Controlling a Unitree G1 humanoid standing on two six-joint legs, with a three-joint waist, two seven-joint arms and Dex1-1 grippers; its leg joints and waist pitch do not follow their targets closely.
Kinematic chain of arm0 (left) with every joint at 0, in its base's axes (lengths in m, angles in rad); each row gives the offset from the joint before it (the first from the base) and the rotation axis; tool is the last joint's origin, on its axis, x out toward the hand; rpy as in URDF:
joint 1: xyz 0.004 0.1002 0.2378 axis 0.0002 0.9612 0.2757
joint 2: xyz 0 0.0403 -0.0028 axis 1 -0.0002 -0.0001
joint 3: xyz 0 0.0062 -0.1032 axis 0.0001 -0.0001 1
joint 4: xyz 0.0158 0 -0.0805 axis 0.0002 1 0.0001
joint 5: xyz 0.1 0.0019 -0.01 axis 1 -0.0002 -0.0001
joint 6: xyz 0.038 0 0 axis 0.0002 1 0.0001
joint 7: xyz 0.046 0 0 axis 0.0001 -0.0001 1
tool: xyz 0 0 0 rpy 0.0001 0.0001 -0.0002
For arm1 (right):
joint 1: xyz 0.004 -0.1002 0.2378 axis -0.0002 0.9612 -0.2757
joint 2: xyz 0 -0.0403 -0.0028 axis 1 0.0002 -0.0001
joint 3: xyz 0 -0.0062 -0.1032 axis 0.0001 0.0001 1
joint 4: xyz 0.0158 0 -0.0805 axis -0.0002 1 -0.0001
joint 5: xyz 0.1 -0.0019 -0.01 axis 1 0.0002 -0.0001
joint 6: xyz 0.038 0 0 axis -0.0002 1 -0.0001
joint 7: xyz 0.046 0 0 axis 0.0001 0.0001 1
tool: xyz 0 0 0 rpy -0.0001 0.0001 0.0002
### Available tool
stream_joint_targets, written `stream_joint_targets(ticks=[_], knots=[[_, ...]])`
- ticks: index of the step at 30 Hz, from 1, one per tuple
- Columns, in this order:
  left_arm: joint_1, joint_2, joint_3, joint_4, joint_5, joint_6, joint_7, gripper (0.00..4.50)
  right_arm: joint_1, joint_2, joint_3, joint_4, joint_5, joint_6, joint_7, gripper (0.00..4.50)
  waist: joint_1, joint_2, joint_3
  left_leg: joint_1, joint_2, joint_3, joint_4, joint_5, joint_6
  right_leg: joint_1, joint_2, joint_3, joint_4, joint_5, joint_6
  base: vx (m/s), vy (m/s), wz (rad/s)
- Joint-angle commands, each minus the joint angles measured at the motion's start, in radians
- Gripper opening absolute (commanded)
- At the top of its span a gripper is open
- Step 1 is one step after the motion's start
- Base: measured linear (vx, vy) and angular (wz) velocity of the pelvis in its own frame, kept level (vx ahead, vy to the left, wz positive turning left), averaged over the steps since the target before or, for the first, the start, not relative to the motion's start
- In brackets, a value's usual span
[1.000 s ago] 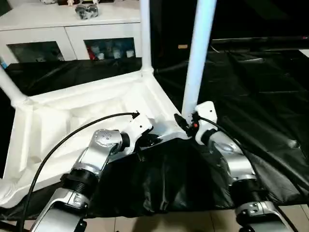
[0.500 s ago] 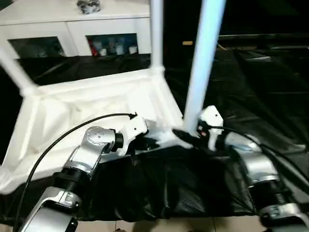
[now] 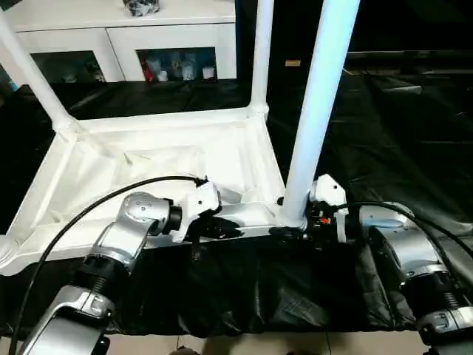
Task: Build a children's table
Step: Rotate leg to tighten
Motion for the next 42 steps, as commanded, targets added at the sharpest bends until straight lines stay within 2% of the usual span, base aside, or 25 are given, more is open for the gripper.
stream_joint_targets(ticks=[1,9,14,16,20,24,25,26,27,28,29,31,32,36,37,38,40,41,42], knots=[[-0.011,-0.014,-0.014,-0.033,-0.032,-0.009,-0.022,0.00,0.009,0.019,0.051,0.026,0.008,0.030,0.042,3.33,-0.001,-0.011,-0.051,0.001,0.009,0.014,-0.053,-0.107,0.107,0.053,-0.020,0.010,-0.047,0.058,-0.313,0.000,0.000,0.00],[-0.013,-0.008,-0.017,-0.027,-0.034,-0.013,-0.032,0.00,0.018,0.008,0.061,0.027,0.004,0.033,0.064,2.72,0.003,-0.011,-0.055,0.003,0.008,0.014,-0.048,-0.084,0.114,0.055,-0.019,0.009,-0.042,0.092,-0.321,0.000,0.000,0.00],[-0.015,-0.005,-0.017,-0.020,-0.032,-0.017,-0.036,0.00,0.021,0.007,0.067,0.026,0.005,0.034,0.066,2.66,0.004,-0.011,-0.056,0.002,0.008,0.013,-0.047,-0.079,0.117,0.055,-0.019,0.009,-0.041,0.091,-0.322,0.000,0.000,0.00],[-0.014,-0.004,-0.016,-0.020,-0.031,-0.017,-0.034,0.00,0.023,0.007,0.070,0.024,0.006,0.034,0.067,2.66,0.003,-0.014,-0.056,0.002,0.008,0.014,-0.047,-0.077,0.118,0.056,-0.019,0.009,-0.041,0.092,-0.322,0.000,0.000,0.00],[-0.010,-0.008,-0.013,-0.018,-0.026,-0.018,-0.017,0.00,0.027,0.011,0.072,0.022,0.004,0.032,0.059,2.65,0.003,-0.012,-0.056,0.002,0.008,0.014,-0.045,-0.072,0.122,0.055,-0.019,0.009,-0.040,0.096,-0.323,0.000,0.000,0.00],[-0.016,-0.033,-0.010,0.009,0.000,-0.015,0.063,0.00,0.041,0.050,0.061,0.027,-0.027,0.006,-0.050,2.65,0.002,-0.012,-0.051,0.002,0.008,0.014,-0.048,-0.085,0.114,0.053,-0.019,0.010,-0.044,0.068,-0.317,0.000,0.000,0.00],[-0.027,-0.056,-0.011,0.030,0.022,-0.012,0.124,0.00,0.039,0.088,0.043,0.040,-0.040,0.013,-0.144,2.65,0.000,-0.016,-0.048,0.002,0.008,0.014,-0.052,-0.117,0.102,0.052,-0.020,0.010,-0.049,0.018,-0.308,0.000,0.000,0.00],[-0.039,-0.084,-0.011,0.051,0.041,-0.006,0.186,0.00,0.036,0.135,0.019,0.055,-0.046,0.028,-0.247,2.65,-0.005,-0.015,-0.041,0.003,0.008,0.013,-0.060,-0.167,0.077,0.048,-0.022,0.011,-0.059,-0.075,-0.291,0.000,0.000,0.00],[-0.047,-0.108,-0.009,0.063,0.048,0.001,0.227,0.00,0.034,0.169,0.004,0.065,-0.047,0.041,-0.312,2.65,-0.006,-0.015,-0.039,0.004,0.007,0.011,-0.063,-0.190,0.061,0.048,-0.023,0.012,-0.063,-0.129,-0.277,-0.057,-0.005,-0.01],[-0.049,-0.115,-0.008,0.066,0.050,0.003,0.238,0.00,0.034,0.178,-0.001,0.068,-0.047,0.044,-0.329,2.65,-0.013,-0.013,-0.035,0.010,0.006,0.011,-0.069,-0.230,0.030,0.042,-0.025,0.015,-0.073,-0.223,-0.254,-0.057,-0.005,-0.01],[-0.067,-0.181,-0.003,0.083,0.051,0.028,0.315,0.00,0.029,0.258,-0.028,0.093,-0.053,0.060,-0.473,2.65,-0.018,-0.017,-0.034,0.012,0.005,0.009,-0.072,-0.253,0.003,0.042,-0.024,0.018,-0.077,-0.282,-0.228,0.000,0.000,0.00],[-0.080,-0.235,-0.005,0.090,0.051,0.052,0.366,0.00,0.021,0.336,-0.046,0.112,-0.053,0.064,-0.586,2.65,-0.024,-0.014,-0.032,0.012,0.003,0.004,-0.078,-0.279,-0.012,0.039,-0.024,0.017,-0.083,-0.334,-0.200,0.000,0.000,0.00],[-0.084,-0.251,-0.007,0.093,0.053,0.055,0.382,0.00,0.018,0.363,-0.046,0.116,-0.056,0.062,-0.620,2.65,-0.027,-0.013,-0.032,0.011,0.003,0.004,-0.080,-0.285,-0.014,0.036,-0.025,0.019,-0.087,-0.345,-0.185,0.000,0.000,0.00],[-0.096,-0.288,-0.013,0.108,0.064,0.051,0.420,0.00,0.007,0.464,-0.024,0.121,-0.064,0.034,-0.694,2.65,-0.028,-0.007,-0.032,0.008,0.000,0.003,-0.080,-0.303,-0.005,0.032,-0.023,0.019,-0.092,-0.346,-0.166,0.000,0.000,0.00],[-0.096,-0.288,-0.013,0.108,0.064,0.051,0.420,0.00,0.007,0.464,-0.024,0.121,-0.064,0.034,-0.694,3.00,-0.029,-0.009,-0.033,0.005,-0.001,0.002,-0.082,-0.299,-0.004,0.036,-0.022,0.017,-0.091,-0.348,-0.160,0.000,0.000,0.00],[-0.095,-0.287,-0.013,0.108,0.066,0.043,0.415,0.00,0.008,0.472,-0.014,0.118,-0.072,0.023,-0.687,3.34,-0.028,-0.008,-0.034,0.006,0.000,0.003,-0.081,-0.293,-0.001,0.033,-0.022,0.018,-0.092,-0.337,-0.160,0.000,0.000,0.00],[-0.089,-0.269,-0.002,0.101,0.062,0.018,0.383,0.00,0.017,0.466,-0.016,0.098,-0.069,0.020,-0.661,3.34,-0.028,-0.010,-0.035,0.004,0.000,0.004,-0.080,-0.281,0.005,0.035,-0.022,0.019,-0.090,-0.315,-0.164,0.000,0.000,0.00],[-0.082,-0.251,0.003,0.094,0.058,0.002,0.360,0.00,0.023,0.446,-0.025,0.085,-0.061,0.021,-0.639,3.55,-0.027,-0.012,-0.037,0.003,0.000,0.004,-0.079,-0.264,0.010,0.037,-0.022,0.019,-0.088,-0.291,-0.168,0.000,0.000,0.00],[-0.077,-0.240,0.006,0.090,0.055,-0.006,0.347,0.00,0.026,0.432,-0.031,0.078,-0.056,0.022,-0.626,3.55,-0.026,-0.011,-0.037,0.003,0.000,0.004,-0.079,-0.255,0.014,0.037,-0.021,0.019,-0.088,-0.278,-0.171,0.000,0.000,0.00]])
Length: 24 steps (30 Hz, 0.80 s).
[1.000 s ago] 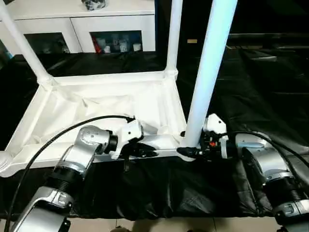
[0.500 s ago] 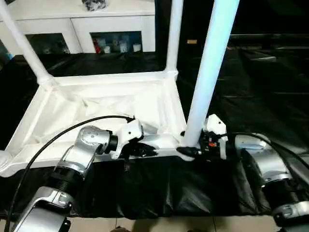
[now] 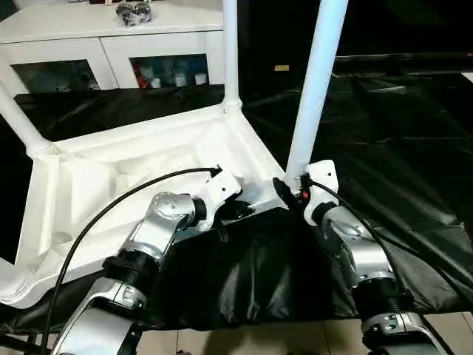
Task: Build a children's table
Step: Rotate leg to tighten
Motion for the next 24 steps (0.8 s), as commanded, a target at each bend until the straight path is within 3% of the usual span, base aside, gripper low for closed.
stream_joint_targets(ticks=[1,2,5,9,14,20,24], knots=[[-0.016,-0.072,-0.026,-0.010,-0.045,-0.057,0.004,0.00,0.018,0.090,0.154,0.007,0.031,0.025,0.159,3.55,-0.001,-0.013,-0.037,-0.007,0.003,0.005,-0.073,-0.242,0.028,0.031,-0.020,0.014,-0.085,-0.258,-0.179,0.000,0.000,0.00],[-0.009,-0.054,-0.023,-0.017,-0.049,-0.059,-0.014,0.00,0.026,0.060,0.156,-0.010,0.032,0.021,0.193,3.88,-0.002,-0.014,-0.038,-0.009,0.004,0.005,-0.073,-0.233,0.032,0.034,-0.020,0.013,-0.084,-0.240,-0.185,0.000,0.000,0.00],[0.003,-0.026,-0.022,-0.029,-0.056,-0.064,-0.047,0.00,0.036,0.010,0.167,-0.030,0.028,0.010,0.235,4.08,0.001,-0.015,-0.041,-0.010,0.004,0.008,-0.067,-0.194,0.050,0.037,-0.020,0.013,-0.078,-0.182,-0.204,0.000,0.000,0.00],[0.040,0.057,-0.017,-0.073,-0.099,-0.077,-0.198,0.00,0.051,-0.165,0.185,-0.056,0.044,-0.019,0.485,4.08,0.001,-0.021,-0.040,-0.014,0.006,0.010,-0.061,-0.163,0.082,0.041,-0.020,0.012,-0.073,-0.124,-0.232,0.000,0.000,0.00],[0.049,0.083,-0.015,-0.089,-0.113,-0.080,-0.262,0.00,0.052,-0.230,0.197,-0.073,0.063,-0.007,0.624,4.08,0.004,-0.019,-0.043,-0.013,0.009,0.013,-0.054,-0.118,0.117,0.043,-0.017,0.008,-0.061,-0.035,-0.275,0.000,0.000,0.00],[0.049,0.130,-0.025,-0.105,-0.146,-0.059,-0.363,0.00,0.010,-0.330,0.232,-0.055,0.102,-0.002,0.850,4.08,0.010,-0.019,-0.039,-0.007,0.015,0.016,-0.055,-0.169,0.115,0.038,-0.018,0.008,-0.059,-0.055,-0.300,0.000,0.000,0.00],[0.047,0.138,-0.029,-0.102,-0.149,-0.059,-0.383,0.00,-0.002,-0.342,0.243,-0.046,0.104,-0.003,0.887,3.82,0.014,-0.023,-0.040,-0.009,0.013,0.017,-0.053,-0.144,0.119,0.040,-0.019,0.008,-0.055,-0.028,-0.307,0.000,0.000,0.00]])
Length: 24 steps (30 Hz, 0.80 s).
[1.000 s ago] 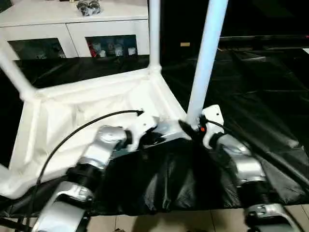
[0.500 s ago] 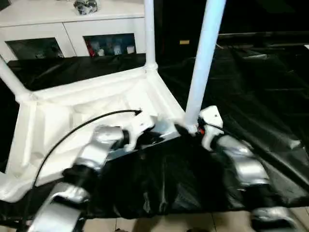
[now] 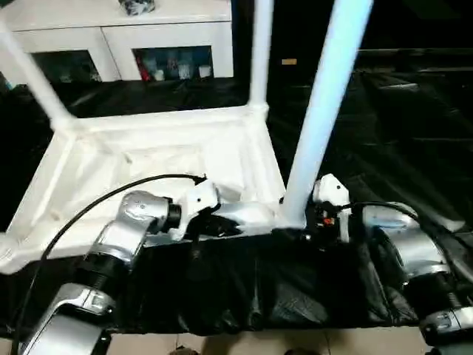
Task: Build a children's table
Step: Rotate leg to tighten
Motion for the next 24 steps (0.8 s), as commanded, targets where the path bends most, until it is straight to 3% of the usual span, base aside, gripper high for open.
stream_joint_targets(ticks=[1,9,19,21,24], knots=[[-0.007,-0.018,-0.015,-0.013,-0.041,-0.015,-0.026,0.00,0.000,0.004,0.076,0.022,-0.010,0.012,0.080,3.73,-0.001,-0.017,-0.046,0.000,0.011,0.015,-0.056,-0.143,0.114,0.047,-0.020,0.011,-0.055,-0.024,-0.308,0.000,0.000,0.00],[-0.017,-0.014,-0.015,-0.009,-0.039,-0.013,-0.047,0.00,-0.010,-0.003,0.090,0.035,-0.010,0.019,0.130,2.95,0.006,-0.020,-0.046,0.000,0.011,0.015,-0.056,-0.132,0.115,0.047,-0.021,0.011,-0.055,-0.036,-0.305,0.000,0.000,0.00],[-0.015,-0.013,-0.015,-0.009,-0.041,-0.011,-0.050,0.00,0.003,0.002,0.096,0.027,0.006,0.022,0.150,2.62,0.008,-0.018,-0.047,0.001,0.011,0.014,-0.055,-0.125,0.116,0.049,-0.020,0.010,-0.052,-0.017,-0.311,0.000,0.000,0.00],[-0.016,-0.032,-0.004,-0.001,-0.031,-0.020,0.002,0.00,0.017,0.032,0.078,0.025,0.000,0.022,0.078,2.62,0.008,-0.014,-0.046,0.001,0.011,0.015,-0.055,-0.128,0.113,0.047,-0.020,0.011,-0.054,-0.017,-0.311,0.000,0.000,0.00],[-0.023,-0.067,0.008,0.014,-0.005,-0.026,0.106,0.00,0.025,0.089,0.039,0.042,-0.024,0.019,-0.085,2.62,0.004,-0.016,-0.039,0.001,0.010,0.013,-0.064,-0.187,0.079,0.044,-0.021,0.012,-0.065,-0.120,-0.287,0.000,0.000,0.00]])
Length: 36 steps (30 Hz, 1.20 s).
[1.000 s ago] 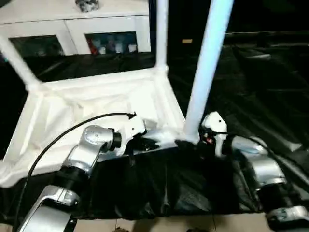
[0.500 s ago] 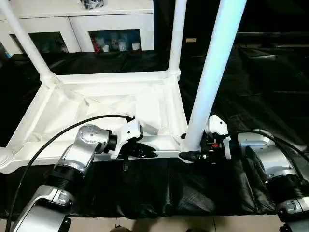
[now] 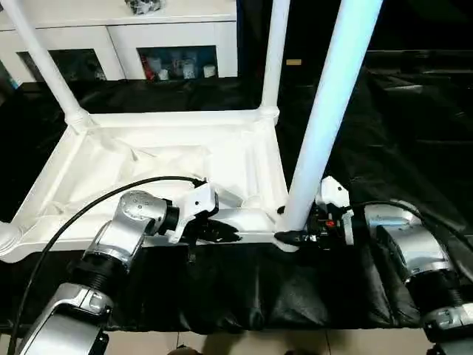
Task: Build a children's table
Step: Rotate leg to tighten
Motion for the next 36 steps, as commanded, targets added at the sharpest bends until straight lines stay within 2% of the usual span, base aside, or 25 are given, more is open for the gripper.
stream_joint_targets(ticks=[1,2,5,8,9,10,11,13,14,15,19,20,21,26,29,31,34,36], knots=[[-0.028,-0.078,0.002,0.008,-0.002,-0.006,0.125,0.00,0.021,0.084,0.048,0.017,-0.024,0.035,-0.108,2.62,-0.005,-0.016,-0.038,0.002,0.009,0.011,-0.070,-0.227,0.057,0.041,-0.024,0.012,-0.073,-0.206,-0.264,0.000,0.000,0.00],[-0.033,-0.094,0.002,0.017,0.011,-0.001,0.166,0.00,0.023,0.113,0.032,0.016,-0.024,0.050,-0.168,2.62,-0.011,-0.014,-0.035,0.001,0.009,0.008,-0.075,-0.239,0.040,0.041,-0.025,0.015,-0.078,-0.261,-0.239,0.000,0.000,0.00],[-0.038,-0.183,0.015,0.009,0.023,0.041,0.311,0.00,0.052,0.229,0.013,-0.016,-0.042,0.074,-0.362,2.62,-0.023,-0.014,-0.034,0.002,0.008,0.006,-0.079,-0.261,0.011,0.035,-0.024,0.018,-0.086,-0.308,-0.208,0.000,0.000,0.00],[-0.029,-0.238,0.005,-0.015,0.032,0.072,0.372,0.00,0.072,0.326,0.022,-0.024,-0.070,0.084,-0.501,2.61,-0.027,-0.014,-0.034,0.001,0.004,0.003,-0.083,-0.286,0.007,0.029,-0.024,0.018,-0.095,-0.384,-0.165,0.000,0.000,0.00],[-0.023,-0.261,0.001,-0.019,0.037,0.080,0.402,0.00,0.068,0.381,0.016,-0.007,-0.086,0.104,-0.598,2.61,-0.026,-0.011,-0.038,0.001,0.003,0.002,-0.082,-0.279,0.005,0.032,-0.025,0.018,-0.094,-0.379,-0.162,0.000,0.000,0.00],[-0.021,-0.269,-0.003,-0.021,0.041,0.083,0.410,0.00,0.067,0.401,0.018,0.001,-0.089,0.096,-0.620,2.61,-0.029,-0.012,-0.036,-0.002,0.003,0.002,-0.083,-0.270,0.002,0.031,-0.024,0.019,-0.093,-0.370,-0.160,0.000,0.000,0.00],[-0.017,-0.276,-0.011,-0.025,0.047,0.079,0.414,0.00,0.066,0.422,0.036,0.007,-0.105,0.068,-0.635,2.61,-0.030,-0.010,-0.038,0.000,0.003,0.002,-0.084,-0.268,0.002,0.030,-0.021,0.018,-0.094,-0.353,-0.156,0.000,0.000,0.00],[-0.015,-0.279,-0.014,-0.026,0.051,0.076,0.416,0.00,0.066,0.430,0.047,0.009,-0.115,0.055,-0.642,2.61,-0.030,-0.011,-0.040,-0.002,0.002,0.003,-0.082,-0.261,0.009,0.031,-0.021,0.019,-0.092,-0.318,-0.161,0.000,0.000,0.00],[-0.012,-0.276,-0.018,-0.027,0.056,0.066,0.409,0.00,0.066,0.431,0.053,0.008,-0.123,0.045,-0.648,3.17,-0.030,-0.010,-0.040,-0.004,0.001,0.003,-0.082,-0.256,0.013,0.033,-0.020,0.018,-0.091,-0.306,-0.163,0.000,0.000,0.00],[-0.012,-0.276,-0.018,-0.027,0.056,0.066,0.409,0.00,0.066,0.431,0.053,0.008,-0.123,0.045,-0.648,3.17,-0.029,-0.009,-0.042,-0.003,0.002,0.004,-0.080,-0.246,0.020,0.034,-0.021,0.019,-0.090,-0.281,-0.168,0.000,0.000,0.00],[-0.005,-0.251,-0.011,-0.034,0.057,0.035,0.372,0.00,0.070,0.405,0.020,-0.016,-0.107,0.063,-0.634,3.54,-0.029,-0.009,-0.045,-0.005,0.002,0.006,-0.078,-0.218,0.033,0.037,-0.021,0.018,-0.086,-0.236,-0.183,0.000,0.000,0.00],[0.000,-0.225,-0.010,-0.042,0.053,0.023,0.340,0.00,0.071,0.362,0.015,-0.025,-0.121,0.046,-0.616,3.69,-0.029,-0.009,-0.046,-0.004,0.003,0.006,-0.077,-0.215,0.034,0.037,-0.021,0.018,-0.085,-0.228,-0.185,0.000,0.000,0.00],[0.003,-0.206,-0.010,-0.045,0.048,0.013,0.312,0.00,0.073,0.327,0.015,-0.029,-0.129,0.031,-0.590,3.79,-0.029,-0.013,-0.047,-0.005,0.002,0.007,-0.075,-0.208,0.038,0.040,-0.020,0.017,-0.084,-0.215,-0.187,0.000,0.000,0.00],[0.010,-0.155,-0.016,-0.052,0.028,-0.012,0.216,0.00,0.076,0.213,0.017,-0.046,-0.096,0.023,-0.412,3.79,-0.022,-0.011,-0.054,-0.005,0.004,0.009,-0.066,-0.163,0.067,0.045,-0.020,0.016,-0.073,-0.125,-0.218,0.000,0.000,0.00],[0.011,-0.124,-0.017,-0.058,0.012,-0.013,0.147,0.00,0.081,0.141,0.032,-0.071,-0.070,0.019,-0.267,3.79,-0.017,-0.012,-0.056,-0.004,0.005,0.012,-0.058,-0.118,0.104,0.048,-0.019,0.014,-0.063,-0.022,-0.259,0.000,0.000,0.00],[0.009,-0.107,-0.018,-0.054,0.006,-0.024,0.115,0.00,0.082,0.103,0.043,-0.083,-0.058,0.010,-0.190,3.79,-0.012,-0.012,-0.059,-0.003,0.007,0.014,-0.053,-0.104,0.118,0.049,-0.017,0.013,-0.057,0.018,-0.274,0.000,0.000,0.00],[0.005,-0.086,-0.022,-0.045,0.003,-0.038,0.071,0.00,0.070,0.061,0.054,-0.086,-0.029,0.014,-0.091,3.79,-0.008,-0.013,-0.057,-0.003,0.008,0.014,-0.052,-0.114,0.128,0.049,-0.018,0.011,-0.053,0.028,-0.293,0.000,0.000,0.00],[0.004,-0.074,-0.025,-0.046,0.000,-0.038,0.043,0.00,0.062,0.039,0.062,-0.092,-0.009,0.032,-0.028,3.54,-0.009,-0.017,-0.052,-0.004,0.009,0.015,-0.054,-0.130,0.127,0.047,-0.018,0.011,-0.055,0.006,-0.297,0.000,0.000,0.00]])
